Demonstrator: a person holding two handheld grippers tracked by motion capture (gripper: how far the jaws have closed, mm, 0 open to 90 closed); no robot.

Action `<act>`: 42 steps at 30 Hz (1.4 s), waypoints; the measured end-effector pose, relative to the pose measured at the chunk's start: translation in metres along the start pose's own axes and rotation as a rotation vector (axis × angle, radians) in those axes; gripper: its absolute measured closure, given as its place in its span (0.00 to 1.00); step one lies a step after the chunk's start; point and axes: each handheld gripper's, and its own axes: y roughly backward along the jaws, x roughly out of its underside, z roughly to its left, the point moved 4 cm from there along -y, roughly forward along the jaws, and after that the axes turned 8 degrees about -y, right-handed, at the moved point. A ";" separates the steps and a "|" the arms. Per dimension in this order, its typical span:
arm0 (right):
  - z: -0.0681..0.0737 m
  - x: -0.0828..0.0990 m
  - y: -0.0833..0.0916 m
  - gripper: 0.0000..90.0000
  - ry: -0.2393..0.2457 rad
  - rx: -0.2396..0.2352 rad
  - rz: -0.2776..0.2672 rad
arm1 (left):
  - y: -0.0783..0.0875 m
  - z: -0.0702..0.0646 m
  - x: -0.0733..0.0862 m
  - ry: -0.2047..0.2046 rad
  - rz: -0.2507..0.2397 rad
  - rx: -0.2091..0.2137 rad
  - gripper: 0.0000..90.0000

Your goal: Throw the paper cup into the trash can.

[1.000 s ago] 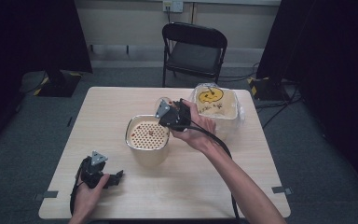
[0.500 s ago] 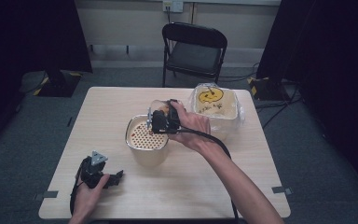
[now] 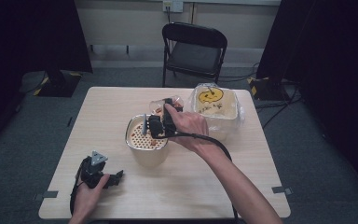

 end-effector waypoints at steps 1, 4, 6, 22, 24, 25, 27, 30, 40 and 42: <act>0.001 0.000 0.000 0.58 0.014 0.010 0.000 | 0.000 0.000 0.000 0.000 0.000 0.000 0.00; 0.001 -0.001 0.000 0.58 0.037 0.026 0.003 | 0.000 0.000 0.000 0.000 0.000 0.000 0.00; 0.001 -0.001 0.000 0.58 0.054 0.040 -0.001 | 0.000 0.000 0.000 0.000 0.000 0.000 0.00; 0.006 -0.004 0.006 0.59 0.298 0.257 -0.004 | 0.000 0.000 0.000 0.000 0.000 0.000 0.00; 0.007 -0.004 0.007 0.59 0.358 0.303 0.000 | 0.000 0.000 0.000 0.000 0.000 0.000 0.00; 0.008 -0.004 0.008 0.59 0.363 0.304 -0.002 | 0.000 0.000 0.000 0.000 0.000 0.000 0.00; 0.011 -0.004 0.010 0.59 0.379 0.325 0.003 | 0.000 0.000 0.000 0.000 0.000 0.000 0.00; 0.012 -0.006 0.010 0.59 0.416 0.337 -0.006 | 0.000 0.000 0.000 0.000 0.000 0.000 0.00; 0.017 -0.014 0.020 0.60 0.531 0.407 -0.062 | 0.000 0.000 0.000 -0.001 0.001 0.001 0.00; 0.017 -0.015 0.020 0.61 0.574 0.434 -0.061 | 0.000 0.000 0.000 -0.001 0.001 0.001 0.00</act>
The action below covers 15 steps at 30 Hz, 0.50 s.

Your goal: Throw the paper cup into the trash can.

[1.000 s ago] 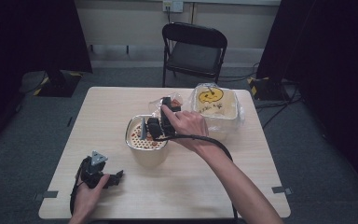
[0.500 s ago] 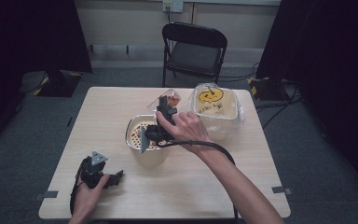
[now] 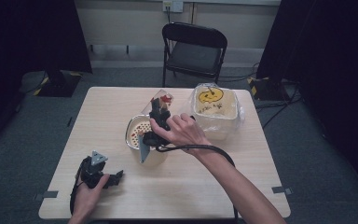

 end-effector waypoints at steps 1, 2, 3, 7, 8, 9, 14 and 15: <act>0.000 0.000 0.000 0.61 0.022 0.008 -0.004 | 0.000 0.000 0.000 0.000 0.000 0.000 0.00; 0.001 0.000 0.000 0.61 0.044 0.025 -0.003 | 0.000 0.000 0.000 0.000 0.000 0.000 0.00; 0.001 0.000 0.000 0.61 0.043 0.014 -0.002 | 0.000 0.000 0.000 0.000 0.000 0.000 0.00; 0.000 0.000 -0.001 0.61 0.080 0.033 -0.010 | 0.000 0.000 0.000 0.000 0.000 0.000 0.00; 0.000 0.000 0.000 0.61 0.087 0.033 -0.010 | 0.000 0.000 0.000 0.000 0.000 0.000 0.00; -0.001 0.000 0.000 0.62 0.073 0.027 -0.013 | 0.000 0.000 0.000 0.001 -0.001 0.000 0.00; -0.002 -0.003 0.003 0.63 0.111 0.072 -0.029 | 0.000 0.000 0.000 0.001 -0.001 0.000 0.00; -0.002 -0.004 0.003 0.63 0.122 0.080 -0.028 | 0.000 0.000 0.000 0.000 0.000 0.000 0.00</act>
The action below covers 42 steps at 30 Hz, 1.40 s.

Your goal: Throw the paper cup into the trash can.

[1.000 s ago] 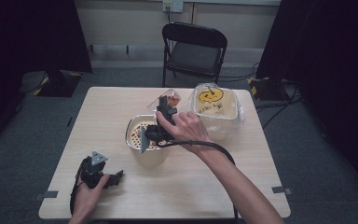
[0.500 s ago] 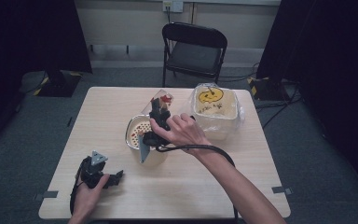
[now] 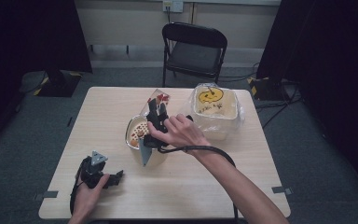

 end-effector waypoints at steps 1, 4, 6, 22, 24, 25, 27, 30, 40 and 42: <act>0.000 -0.001 0.001 0.63 0.005 0.001 0.005 | 0.000 0.000 0.000 0.001 -0.001 0.000 0.00; -0.001 -0.001 0.003 0.63 0.080 0.045 0.020 | 0.000 0.000 0.000 -0.001 0.000 -0.001 0.00; -0.002 -0.002 0.005 0.63 0.111 0.052 0.019 | 0.000 0.000 0.000 0.001 -0.001 0.000 0.00; 0.001 0.006 -0.002 0.63 0.082 -0.011 0.054 | 0.000 0.000 0.000 0.000 0.000 0.000 0.00; 0.001 0.007 -0.002 0.63 0.065 -0.006 0.046 | 0.000 0.000 0.000 0.001 -0.001 0.000 0.00; 0.002 0.007 -0.002 0.63 0.065 -0.009 0.048 | 0.000 0.000 0.000 0.003 -0.002 0.000 0.00; 0.002 0.007 -0.003 0.63 0.063 -0.005 0.047 | 0.000 0.000 0.000 0.002 -0.002 0.000 0.00; 0.001 0.006 -0.002 0.63 0.066 -0.007 0.048 | 0.000 0.000 0.000 0.001 -0.002 0.000 0.00; -0.003 0.013 -0.006 0.63 -0.229 -0.192 0.034 | 0.000 0.000 0.000 0.001 -0.001 0.000 0.00; -0.003 0.020 -0.011 0.63 -0.380 -0.278 0.025 | 0.000 0.000 0.000 0.001 -0.001 0.000 0.00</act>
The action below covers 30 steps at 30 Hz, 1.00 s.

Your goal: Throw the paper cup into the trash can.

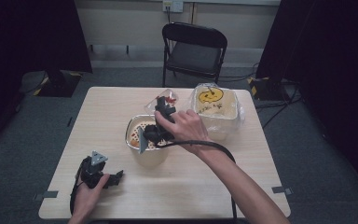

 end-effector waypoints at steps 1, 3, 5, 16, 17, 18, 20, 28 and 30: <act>-0.002 0.003 -0.003 0.63 -0.064 -0.043 -0.011 | 0.000 0.000 0.000 0.000 0.000 0.000 0.00; -0.005 0.011 -0.005 0.63 -0.198 -0.125 -0.011 | 0.000 0.000 0.000 0.000 0.000 0.000 0.00; -0.008 0.017 -0.007 0.63 -0.322 -0.208 -0.026 | 0.000 0.000 0.000 -0.001 0.000 0.000 0.00; -0.031 0.061 -0.018 0.62 -1.073 -0.607 -0.152 | 0.000 0.000 0.000 0.000 0.000 0.000 0.00; -0.034 0.065 -0.018 0.62 -1.119 -0.625 -0.165 | 0.000 0.000 0.000 0.000 0.000 0.000 0.00; -0.037 0.069 -0.019 0.62 -1.160 -0.639 -0.179 | 0.000 0.000 0.000 0.000 0.000 0.000 0.00; -0.042 0.077 -0.021 0.62 -1.248 -0.679 -0.208 | 0.000 0.000 0.000 0.002 0.000 0.001 0.00; -0.050 0.112 -0.030 0.62 -1.496 -0.758 -0.249 | 0.000 0.000 0.000 -0.001 0.002 0.000 0.00; -0.050 0.123 -0.032 0.61 -1.518 -0.754 -0.235 | 0.000 0.000 0.000 0.000 0.000 0.000 0.00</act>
